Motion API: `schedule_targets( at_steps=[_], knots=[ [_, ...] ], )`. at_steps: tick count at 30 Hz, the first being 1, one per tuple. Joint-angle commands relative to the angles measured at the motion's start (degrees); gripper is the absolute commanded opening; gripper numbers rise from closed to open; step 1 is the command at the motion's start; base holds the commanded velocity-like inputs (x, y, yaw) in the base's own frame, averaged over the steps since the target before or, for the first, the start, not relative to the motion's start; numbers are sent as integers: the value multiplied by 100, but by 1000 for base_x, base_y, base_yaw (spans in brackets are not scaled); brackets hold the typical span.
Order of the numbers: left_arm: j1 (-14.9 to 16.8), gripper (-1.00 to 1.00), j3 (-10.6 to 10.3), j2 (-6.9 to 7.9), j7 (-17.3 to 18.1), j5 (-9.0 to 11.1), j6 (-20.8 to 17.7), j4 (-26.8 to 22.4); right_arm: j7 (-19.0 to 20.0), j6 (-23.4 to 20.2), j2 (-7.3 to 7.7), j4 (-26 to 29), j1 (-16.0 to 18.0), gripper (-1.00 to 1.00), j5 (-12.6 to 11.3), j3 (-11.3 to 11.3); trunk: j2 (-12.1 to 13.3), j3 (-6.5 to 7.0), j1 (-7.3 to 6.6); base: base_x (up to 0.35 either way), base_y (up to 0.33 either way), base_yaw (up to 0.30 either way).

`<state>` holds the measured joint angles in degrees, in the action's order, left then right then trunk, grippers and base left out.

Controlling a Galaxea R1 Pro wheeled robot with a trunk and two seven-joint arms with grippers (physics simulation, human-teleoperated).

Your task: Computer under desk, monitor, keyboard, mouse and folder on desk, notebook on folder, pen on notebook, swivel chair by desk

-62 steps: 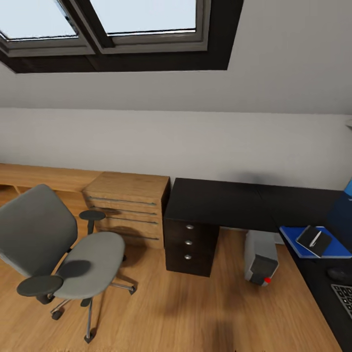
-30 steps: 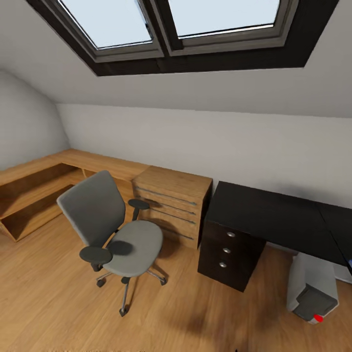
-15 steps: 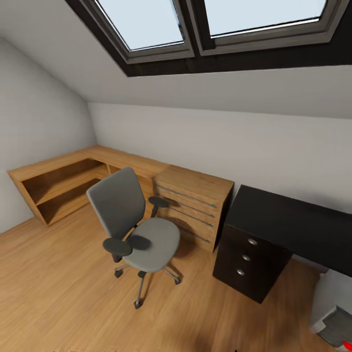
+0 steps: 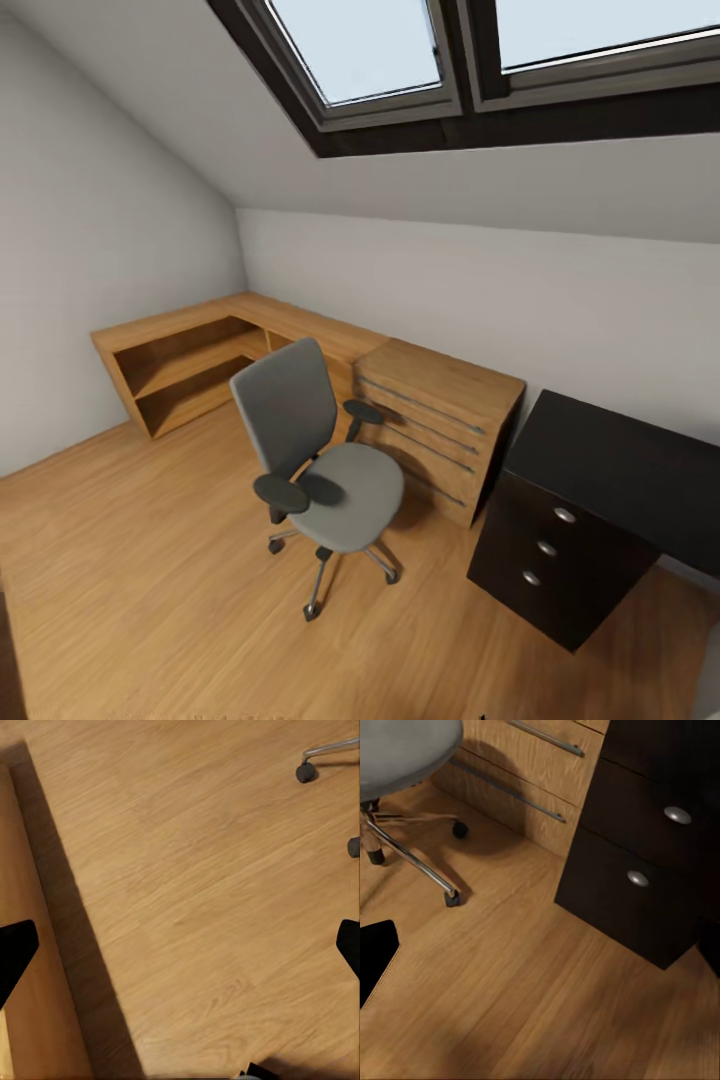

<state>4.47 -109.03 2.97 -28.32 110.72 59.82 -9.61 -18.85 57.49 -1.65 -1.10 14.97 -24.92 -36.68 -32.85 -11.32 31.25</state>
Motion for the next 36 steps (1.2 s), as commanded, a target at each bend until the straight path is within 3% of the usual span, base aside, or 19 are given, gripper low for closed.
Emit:
schedule_targets(
  at_steps=[1,10,20,36],
  knots=[
    [10,100,-48,5,-57,7,18,-23,-27,17,-3,-12,5,100,-21,-50,-8,-9,2,0,0,285],
    [10,100,-42,5,-53,11,18,-23,5,-62,-2,-13,5,100,-11,-66,-8,-9,2,0,0,116],
    [10,100,-40,-2,-51,11,18,-23,-22,-674,-2,3,5,100,-21,-58,-8,-9,2,0,0,252],
    [10,100,-39,-7,-51,9,18,-27,-23,-726,-2,4,5,100,-21,-58,-8,-9,2,76,13,277]
  ],
)
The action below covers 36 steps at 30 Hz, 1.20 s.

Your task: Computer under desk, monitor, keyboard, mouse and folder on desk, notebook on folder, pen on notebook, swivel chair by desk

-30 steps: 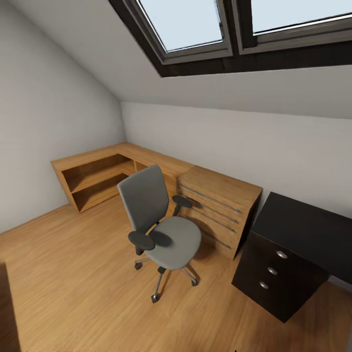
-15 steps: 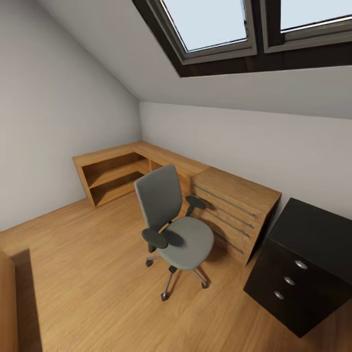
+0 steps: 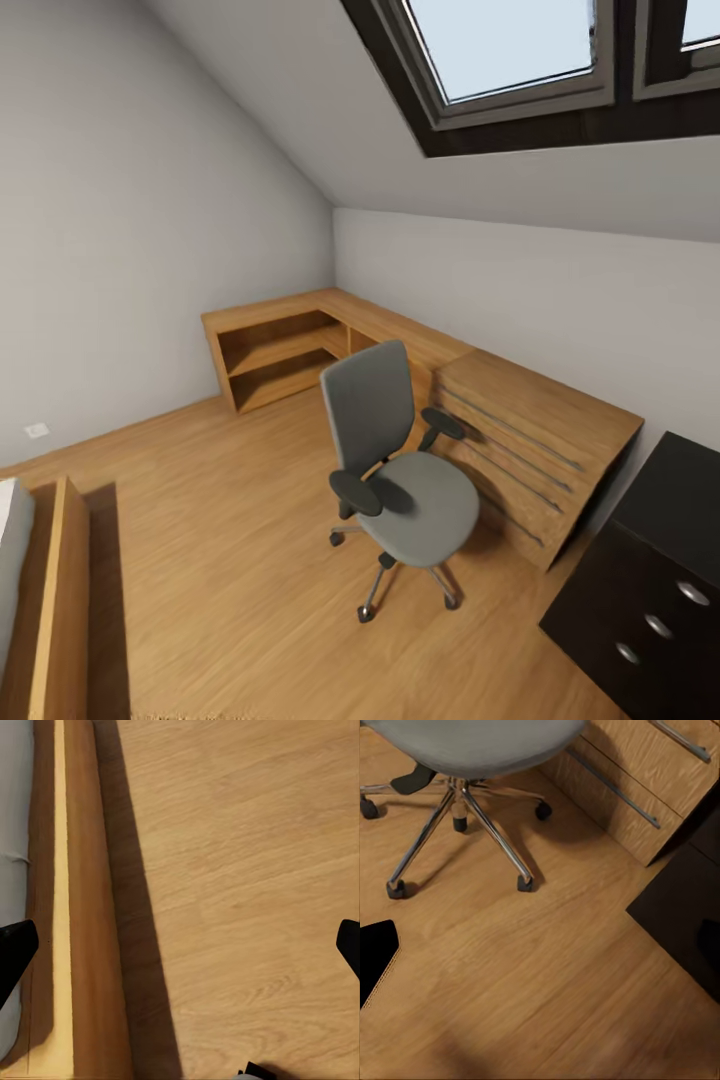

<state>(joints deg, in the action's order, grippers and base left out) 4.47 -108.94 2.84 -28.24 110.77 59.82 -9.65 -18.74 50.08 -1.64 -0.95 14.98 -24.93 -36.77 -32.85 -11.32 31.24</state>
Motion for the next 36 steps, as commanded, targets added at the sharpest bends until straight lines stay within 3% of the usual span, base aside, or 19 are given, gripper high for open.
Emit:
schedule_targets(
  at_steps=[1,36],
  knots=[
    [10,100,-48,6,-58,5,18,-22,-33,15,-3,-10,5,100,-19,-49,-8,-9,3,35,6,278],
    [10,100,-52,-73,-58,6,18,-35,-50,113,-3,-10,5,100,-20,-50,-8,-9,3,33,-22,281]
  ],
)
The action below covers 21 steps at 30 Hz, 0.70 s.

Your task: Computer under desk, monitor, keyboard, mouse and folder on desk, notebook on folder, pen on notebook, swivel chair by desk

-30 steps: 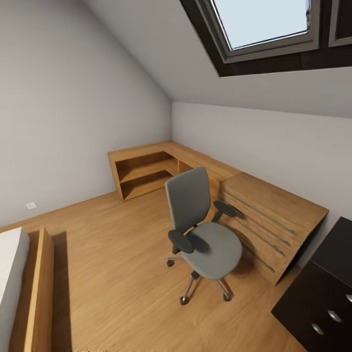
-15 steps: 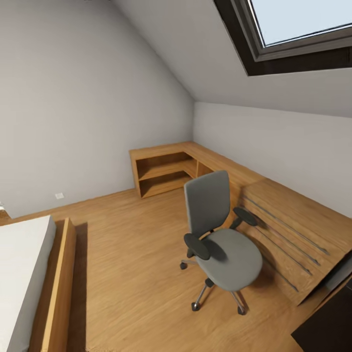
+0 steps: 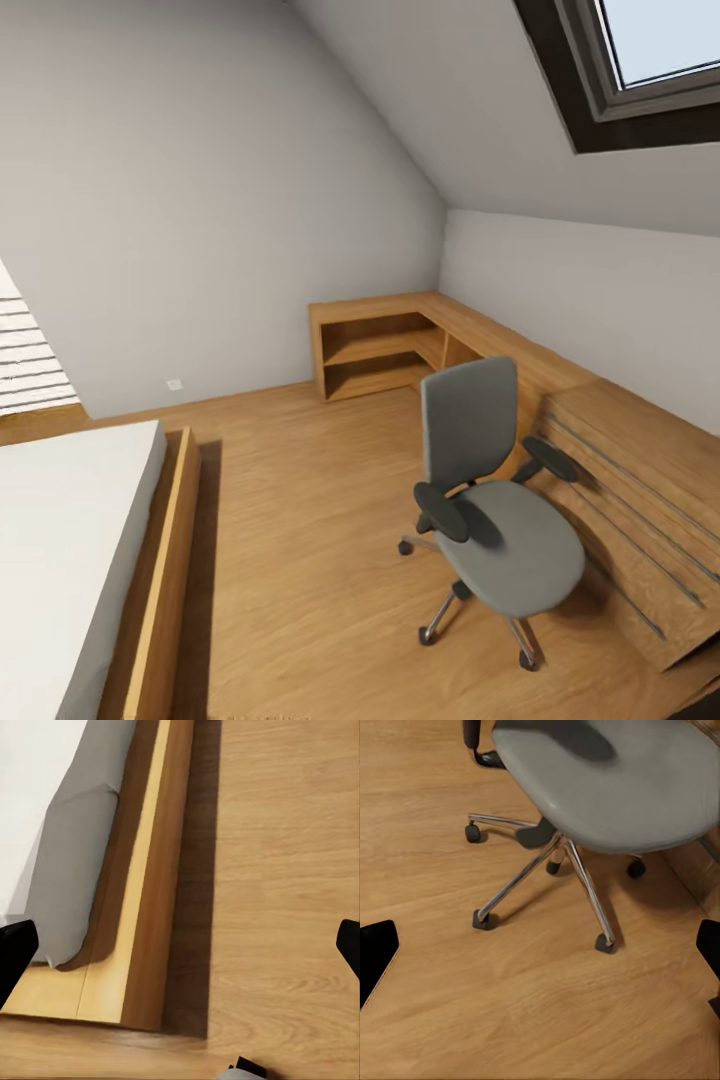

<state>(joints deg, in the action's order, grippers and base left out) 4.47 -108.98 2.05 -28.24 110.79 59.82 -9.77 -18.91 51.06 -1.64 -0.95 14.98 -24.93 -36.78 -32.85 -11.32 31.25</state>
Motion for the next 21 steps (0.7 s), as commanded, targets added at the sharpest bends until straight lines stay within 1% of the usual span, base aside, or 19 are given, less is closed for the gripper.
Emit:
schedule_targets(
  at_steps=[1,14,18,19,20,21],
  knots=[
    [10,100,-48,6,-58,4,18,-21,-33,23,-3,-10,5,100,-21,-49,-9,-9,2,0,0,286],
    [10,100,-52,1,-58,2,18,-25,-34,53,-3,-6,5,100,-21,-49,-9,15,2,0,0,286],
    [10,100,-18,9,-60,-1,18,-16,-34,53,-5,-2,5,100,-21,-47,-9,23,2,0,0,286],
    [8,100,-7,8,-66,-6,-150,-13,-35,53,-7,-2,5,100,-21,-43,-9,25,2,0,0,286],
    [5,100,2,-6,-70,-9,-433,-11,-36,54,-9,-2,5,100,-24,-37,-9,28,2,0,0,286],
    [4,100,5,-19,-71,-10,-567,-10,-37,54,-10,-2,5,100,-25,-34,-9,30,2,0,0,286]
  ],
)
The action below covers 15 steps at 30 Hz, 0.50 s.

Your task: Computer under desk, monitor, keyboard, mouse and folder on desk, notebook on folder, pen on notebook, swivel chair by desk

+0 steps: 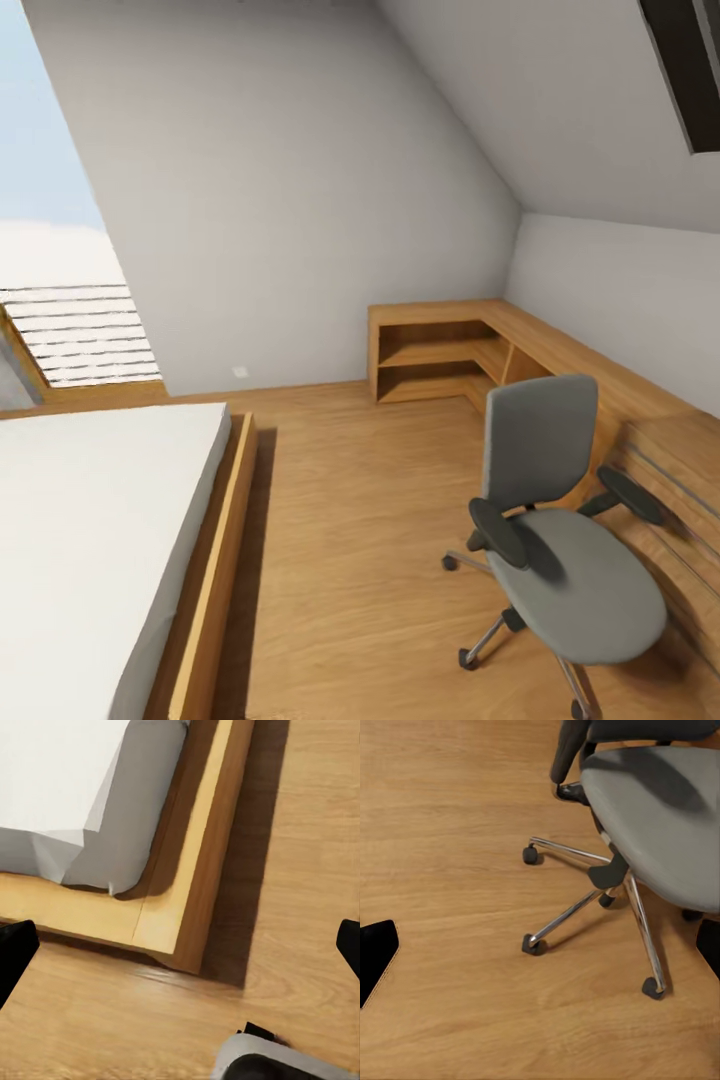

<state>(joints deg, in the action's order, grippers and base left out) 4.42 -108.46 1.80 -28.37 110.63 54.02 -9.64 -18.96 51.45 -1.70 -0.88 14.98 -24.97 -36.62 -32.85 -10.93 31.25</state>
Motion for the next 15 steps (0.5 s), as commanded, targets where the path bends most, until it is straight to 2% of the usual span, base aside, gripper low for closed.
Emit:
schedule_targets(
  at_steps=[1,4,6,7,8,10,11,12,13,15],
  knots=[
    [13,100,-43,-32,-65,5,-195,-22,-33,14,-1,-9,3,100,-26,-44,-9,-7,2,0,0,286],
    [158,100,-37,-163,-93,3,-450,-5,-36,3,0,-5,4,100,-40,-32,-9,-1,2,0,0,286],
    [418,100,-36,-212,-86,6,-546,13,-37,-4,-8,2,4,100,-46,-31,-9,3,2,0,0,286],
    [819,100,-30,-302,-78,7,-797,24,-35,-20,-29,95,5,100,-44,-34,-9,4,2,0,0,287],
    [913,100,-29,-346,-80,8,-906,28,-35,-25,-33,153,5,100,-44,-35,-9,4,2,0,0,287],
    [1188,100,-28,-485,-94,10,-1382,45,-37,-48,-39,410,6,100,-43,-37,-9,5,2,0,0,288],
    [1503,100,-25,-604,-92,10,-2085,72,-37,-101,-33,678,17,100,-43,-37,-9,5,2,0,0,291],
    [1611,100,-24,-644,-88,11,-2350,78,-37,-134,-31,746,23,100,-45,-36,-9,5,2,0,0,291],
    [1803,100,-21,-718,-81,14,-2870,88,-37,-246,-30,843,44,100,-49,-37,-9,5,2,0,0,292],
    [1996,100,-15,-787,-65,23,-3447,98,-39,-508,-28,937,127,100,-56,-33,-9,6,2,0,0,292]
  ],
)
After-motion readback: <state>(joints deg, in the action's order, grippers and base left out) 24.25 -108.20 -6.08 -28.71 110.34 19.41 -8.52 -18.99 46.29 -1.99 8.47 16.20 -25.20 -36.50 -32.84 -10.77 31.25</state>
